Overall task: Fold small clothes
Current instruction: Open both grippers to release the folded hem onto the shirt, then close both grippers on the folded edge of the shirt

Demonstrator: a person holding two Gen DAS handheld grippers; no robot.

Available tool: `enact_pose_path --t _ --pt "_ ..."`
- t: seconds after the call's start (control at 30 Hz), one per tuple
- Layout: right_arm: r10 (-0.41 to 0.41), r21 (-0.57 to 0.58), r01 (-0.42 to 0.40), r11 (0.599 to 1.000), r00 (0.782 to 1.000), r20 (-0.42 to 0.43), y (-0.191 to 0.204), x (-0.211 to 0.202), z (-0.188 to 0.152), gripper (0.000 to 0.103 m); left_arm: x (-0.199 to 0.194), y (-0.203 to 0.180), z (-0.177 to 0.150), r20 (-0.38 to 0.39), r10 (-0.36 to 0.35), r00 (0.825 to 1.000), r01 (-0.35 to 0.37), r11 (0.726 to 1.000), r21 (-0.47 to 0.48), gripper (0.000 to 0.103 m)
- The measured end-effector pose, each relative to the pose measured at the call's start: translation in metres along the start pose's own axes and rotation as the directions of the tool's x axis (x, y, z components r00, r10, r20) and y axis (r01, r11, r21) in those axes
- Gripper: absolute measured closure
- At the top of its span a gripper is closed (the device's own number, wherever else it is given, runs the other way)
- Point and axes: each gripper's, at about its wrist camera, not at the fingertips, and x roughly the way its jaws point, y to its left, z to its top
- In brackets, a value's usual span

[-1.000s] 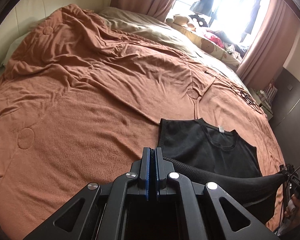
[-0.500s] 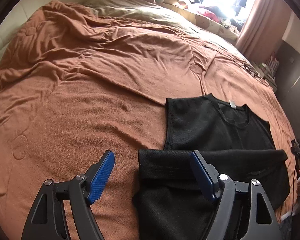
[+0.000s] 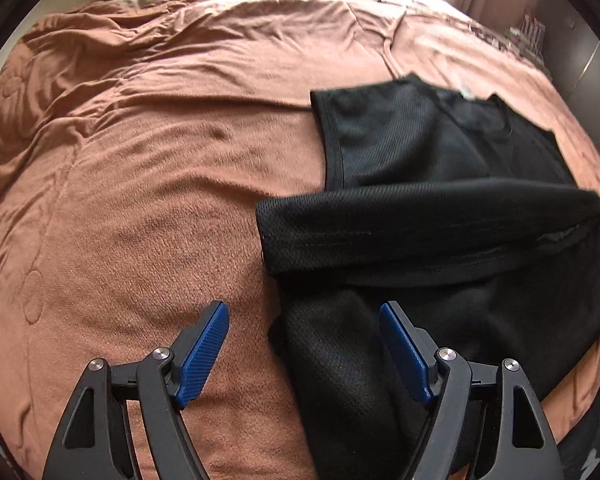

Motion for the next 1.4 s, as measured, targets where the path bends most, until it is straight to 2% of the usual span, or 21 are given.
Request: enact_pose_path --t 0.13,0.4,0.67,0.77,0.83,0.93,0.97,1.03,1.2,1.27,1.33,1.4 --pt "-0.066 -0.029 0.065 0.997 0.997 -0.043 0.005 0.017 0.007 0.027 0.015 -0.002 -0.001 -0.044 0.016 0.999 -0.015 0.999 0.03 0.024" --pt "-0.126 0.015 0.127 0.992 0.991 -0.032 -0.005 0.041 0.039 0.027 0.027 0.004 0.027 -0.027 0.042 0.999 -0.042 0.999 0.03 0.021" --pt "-0.143 0.064 0.142 0.988 0.99 0.006 -0.012 0.066 0.071 0.028 0.045 0.015 0.066 0.002 0.051 0.999 -0.051 0.998 0.021 0.021" --pt "-0.128 0.085 0.126 0.988 0.992 0.014 -0.015 0.074 0.077 0.046 0.048 0.015 0.076 0.03 0.056 0.998 -0.056 0.998 0.023 0.021" --pt "-0.12 0.104 0.118 0.988 0.993 0.013 -0.019 0.08 0.081 0.06 0.049 0.017 0.084 0.048 0.044 0.998 -0.044 0.999 0.002 0.026" --pt "-0.087 0.127 0.084 0.988 0.996 0.021 -0.023 0.083 0.084 0.065 0.047 0.023 0.09 0.068 0.045 0.997 -0.042 0.998 -0.035 0.049" --pt "-0.075 0.128 0.071 0.989 0.997 0.024 -0.025 0.083 0.084 0.066 0.046 0.026 0.091 0.074 0.032 0.997 -0.028 0.998 -0.052 0.053" --pt "-0.047 0.126 0.044 0.991 0.999 0.021 -0.03 0.082 0.082 0.066 0.045 0.034 0.094 0.092 0.006 0.996 0.001 0.997 -0.071 0.054" --pt "0.024 0.172 -0.027 0.985 1.0 0.017 -0.046 0.079 0.076 0.07 0.051 0.041 0.085 0.062 -0.03 0.998 0.035 0.996 -0.081 0.055" --pt "0.025 0.183 -0.028 0.983 0.999 0.022 -0.051 0.079 0.075 0.081 0.052 0.039 0.084 0.075 -0.025 0.997 0.03 0.997 -0.074 0.057" --pt "0.021 0.177 -0.025 0.984 0.999 0.026 -0.05 0.077 0.075 0.101 0.053 0.035 0.082 0.087 -0.023 0.996 0.029 0.997 -0.065 0.063" --pt "0.036 0.17 -0.043 0.984 0.998 0.045 -0.046 0.07 0.076 0.102 0.052 0.033 0.083 0.098 -0.029 0.995 0.036 0.997 -0.067 0.077"
